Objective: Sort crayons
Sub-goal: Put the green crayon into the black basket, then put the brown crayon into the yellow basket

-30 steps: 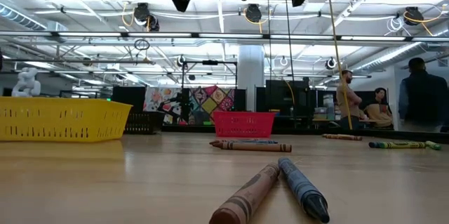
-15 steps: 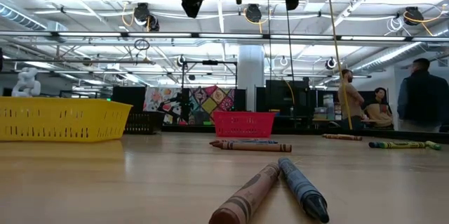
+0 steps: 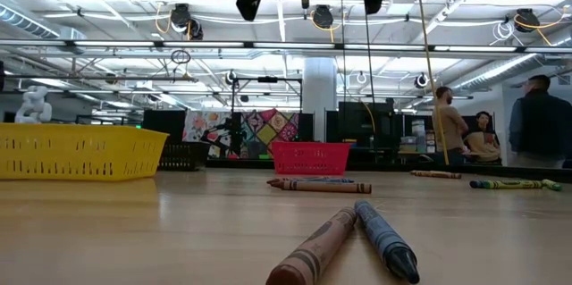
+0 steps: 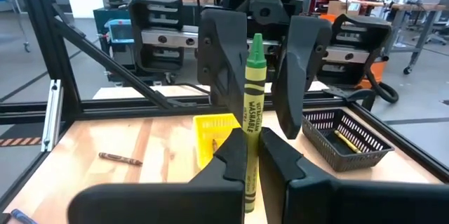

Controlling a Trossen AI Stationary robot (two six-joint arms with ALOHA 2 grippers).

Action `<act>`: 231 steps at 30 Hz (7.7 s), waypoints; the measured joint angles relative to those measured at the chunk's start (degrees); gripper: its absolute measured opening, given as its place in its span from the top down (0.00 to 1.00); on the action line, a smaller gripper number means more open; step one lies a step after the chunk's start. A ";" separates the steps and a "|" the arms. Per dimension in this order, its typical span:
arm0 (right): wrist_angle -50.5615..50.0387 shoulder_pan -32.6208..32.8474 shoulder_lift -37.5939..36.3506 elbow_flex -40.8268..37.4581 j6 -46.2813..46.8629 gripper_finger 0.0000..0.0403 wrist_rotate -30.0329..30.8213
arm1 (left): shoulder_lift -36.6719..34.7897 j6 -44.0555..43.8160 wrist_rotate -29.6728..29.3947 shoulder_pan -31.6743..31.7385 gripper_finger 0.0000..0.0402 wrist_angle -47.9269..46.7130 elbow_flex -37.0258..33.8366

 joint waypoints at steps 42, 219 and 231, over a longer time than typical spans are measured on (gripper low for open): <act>0.20 -2.71 0.03 0.02 2.29 1.00 -2.77 | -0.11 0.07 3.49 1.07 0.79 4.10 0.04; -30.60 2.78 20.39 4.59 30.94 0.67 -11.86 | -10.73 3.08 -4.63 1.01 0.83 -76.99 10.75; -33.71 2.05 21.09 4.70 30.54 0.75 -11.65 | -10.73 3.13 -4.64 1.01 0.83 -76.89 10.75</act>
